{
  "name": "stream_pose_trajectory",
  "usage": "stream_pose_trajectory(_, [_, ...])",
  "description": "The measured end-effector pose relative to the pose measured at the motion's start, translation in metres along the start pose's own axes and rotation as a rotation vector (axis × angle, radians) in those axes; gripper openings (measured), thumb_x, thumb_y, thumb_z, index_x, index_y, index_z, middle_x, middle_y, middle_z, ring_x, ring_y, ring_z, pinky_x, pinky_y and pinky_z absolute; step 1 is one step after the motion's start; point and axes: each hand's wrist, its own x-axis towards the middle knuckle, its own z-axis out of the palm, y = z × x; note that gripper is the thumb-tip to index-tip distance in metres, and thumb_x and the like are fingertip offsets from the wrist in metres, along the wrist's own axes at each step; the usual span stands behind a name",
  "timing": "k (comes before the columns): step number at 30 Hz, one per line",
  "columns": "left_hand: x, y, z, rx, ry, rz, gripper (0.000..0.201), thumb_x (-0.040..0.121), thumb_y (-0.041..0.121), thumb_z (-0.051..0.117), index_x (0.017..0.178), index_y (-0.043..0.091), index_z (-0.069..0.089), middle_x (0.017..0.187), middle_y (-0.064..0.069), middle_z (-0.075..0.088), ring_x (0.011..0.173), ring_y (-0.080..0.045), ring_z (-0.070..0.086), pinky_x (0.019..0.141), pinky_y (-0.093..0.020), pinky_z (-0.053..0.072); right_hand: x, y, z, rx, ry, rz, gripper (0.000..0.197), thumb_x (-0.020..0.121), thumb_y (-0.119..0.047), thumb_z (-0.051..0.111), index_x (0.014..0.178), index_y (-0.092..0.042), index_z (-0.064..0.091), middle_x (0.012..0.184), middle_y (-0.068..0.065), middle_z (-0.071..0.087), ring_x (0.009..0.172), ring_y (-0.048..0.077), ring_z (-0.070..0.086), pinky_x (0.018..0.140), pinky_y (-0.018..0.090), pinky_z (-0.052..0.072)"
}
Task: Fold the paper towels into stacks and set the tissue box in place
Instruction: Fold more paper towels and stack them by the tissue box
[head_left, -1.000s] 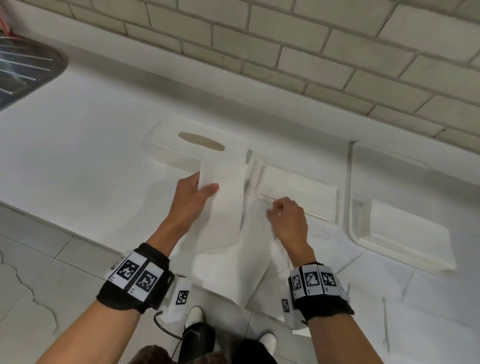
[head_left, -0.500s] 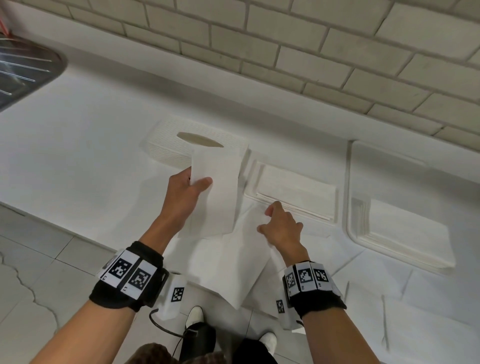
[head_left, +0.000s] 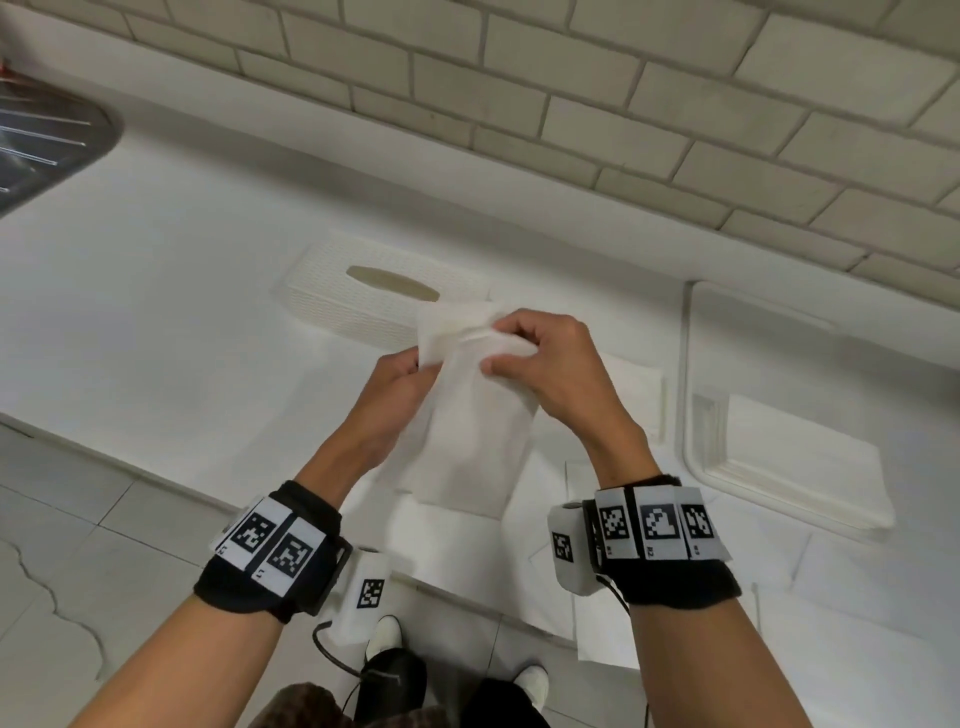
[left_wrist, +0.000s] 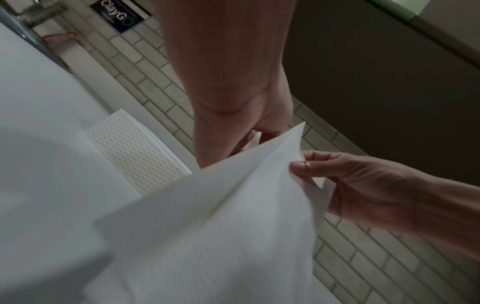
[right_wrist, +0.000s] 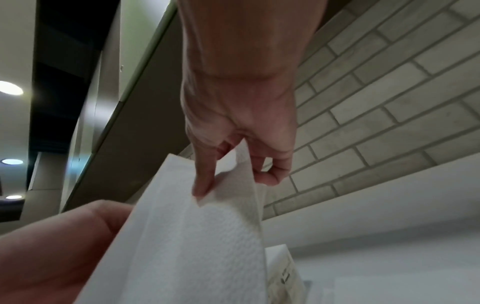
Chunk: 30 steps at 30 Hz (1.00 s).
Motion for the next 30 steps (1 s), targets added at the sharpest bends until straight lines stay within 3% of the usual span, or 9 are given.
stream_pose_trajectory(4, [-0.002, 0.001, 0.005, -0.222, -0.108, -0.117, 0.047, 0.09, 0.049, 0.054, 0.119, 0.014, 0.065, 0.111, -0.008, 0.073, 0.102, -0.025, 0.07, 0.085, -0.037, 0.056, 0.001, -0.001, 0.003, 0.029, 0.12, 0.003, 0.019, 0.074, -0.012, 0.075, 0.092, -0.017, 0.073, 0.092, -0.006, 0.072, 0.083, 0.009, 0.064, 0.075, 0.028, 0.053])
stream_pose_trajectory(6, [-0.003, -0.003, 0.007, -0.131, -0.107, -0.077, 0.035, 0.086, 0.034, 0.067, 0.115, 0.015, 0.067, 0.108, -0.007, 0.074, 0.101, -0.027, 0.071, 0.085, -0.038, 0.056, -0.002, 0.003, 0.005, 0.042, 0.169, -0.007, 0.028, 0.074, -0.012, 0.076, 0.101, -0.018, 0.07, 0.099, -0.005, 0.07, 0.089, 0.01, 0.062, 0.079, 0.027, 0.053])
stream_pose_trajectory(9, [-0.003, -0.006, 0.009, -0.098, -0.03, -0.035, 0.022, 0.085, 0.013, 0.069, 0.107, 0.016, 0.069, 0.099, -0.004, 0.077, 0.095, -0.027, 0.071, 0.08, -0.035, 0.058, -0.011, 0.016, 0.006, 0.199, 0.277, 0.045, 0.065, 0.074, -0.022, 0.082, 0.128, -0.033, 0.048, 0.122, -0.005, 0.054, 0.106, 0.008, 0.052, 0.085, 0.018, 0.047])
stream_pose_trajectory(11, [-0.003, -0.005, 0.009, -0.187, -0.034, -0.001, 0.025, 0.085, 0.009, 0.068, 0.11, 0.01, 0.067, 0.105, -0.01, 0.075, 0.097, -0.029, 0.071, 0.083, -0.038, 0.058, -0.02, 0.026, 0.005, 0.424, 0.192, 0.156, 0.074, 0.075, -0.024, 0.082, 0.135, -0.032, 0.041, 0.127, -0.005, 0.054, 0.112, 0.008, 0.056, 0.087, 0.021, 0.051])
stream_pose_trajectory(14, [-0.005, -0.005, 0.012, -0.166, -0.075, 0.049, 0.03, 0.076, 0.009, 0.075, 0.106, 0.01, 0.068, 0.101, -0.009, 0.075, 0.094, -0.026, 0.072, 0.082, -0.036, 0.058, -0.031, 0.041, 0.012, 0.52, -0.029, 0.245, 0.047, 0.08, -0.019, 0.078, 0.123, -0.014, 0.061, 0.115, 0.005, 0.072, 0.104, 0.021, 0.07, 0.089, 0.037, 0.056])
stream_pose_trajectory(17, [-0.005, -0.011, 0.011, -0.035, -0.114, 0.077, 0.04, 0.07, 0.011, 0.08, 0.108, 0.016, 0.067, 0.1, -0.002, 0.076, 0.098, -0.019, 0.071, 0.083, -0.031, 0.057, -0.037, 0.047, 0.021, 0.451, 0.017, 0.237, 0.025, 0.086, -0.017, 0.071, 0.109, -0.006, 0.07, 0.101, 0.011, 0.076, 0.092, 0.022, 0.073, 0.084, 0.04, 0.058])
stream_pose_trajectory(22, [-0.008, -0.017, 0.008, 0.008, -0.131, 0.118, 0.04, 0.082, 0.02, 0.074, 0.119, 0.012, 0.063, 0.111, -0.002, 0.073, 0.106, -0.016, 0.069, 0.09, -0.029, 0.053, -0.043, 0.046, 0.017, 0.577, 0.043, 0.144, 0.026, 0.086, -0.009, 0.07, 0.112, -0.004, 0.069, 0.104, 0.01, 0.075, 0.096, 0.021, 0.073, 0.079, 0.029, 0.057])
stream_pose_trajectory(27, [-0.003, -0.025, 0.011, 0.025, -0.193, 0.143, 0.085, 0.058, 0.04, 0.088, 0.127, 0.006, 0.054, 0.119, -0.012, 0.068, 0.112, -0.022, 0.065, 0.093, -0.035, 0.053, -0.044, 0.049, 0.019, 0.567, -0.003, 0.136, 0.031, 0.079, -0.002, 0.076, 0.109, -0.006, 0.071, 0.097, 0.006, 0.077, 0.094, 0.018, 0.073, 0.081, 0.028, 0.056])
stream_pose_trajectory(30, [-0.003, -0.03, 0.012, 0.098, -0.241, 0.126, 0.081, 0.057, 0.046, 0.085, 0.127, 0.015, 0.058, 0.116, -0.002, 0.071, 0.111, -0.013, 0.066, 0.088, -0.024, 0.053, -0.043, 0.054, 0.024, 0.506, -0.002, 0.191, 0.028, 0.077, -0.01, 0.079, 0.104, -0.009, 0.071, 0.088, 0.0, 0.076, 0.086, 0.015, 0.073, 0.075, 0.027, 0.054])
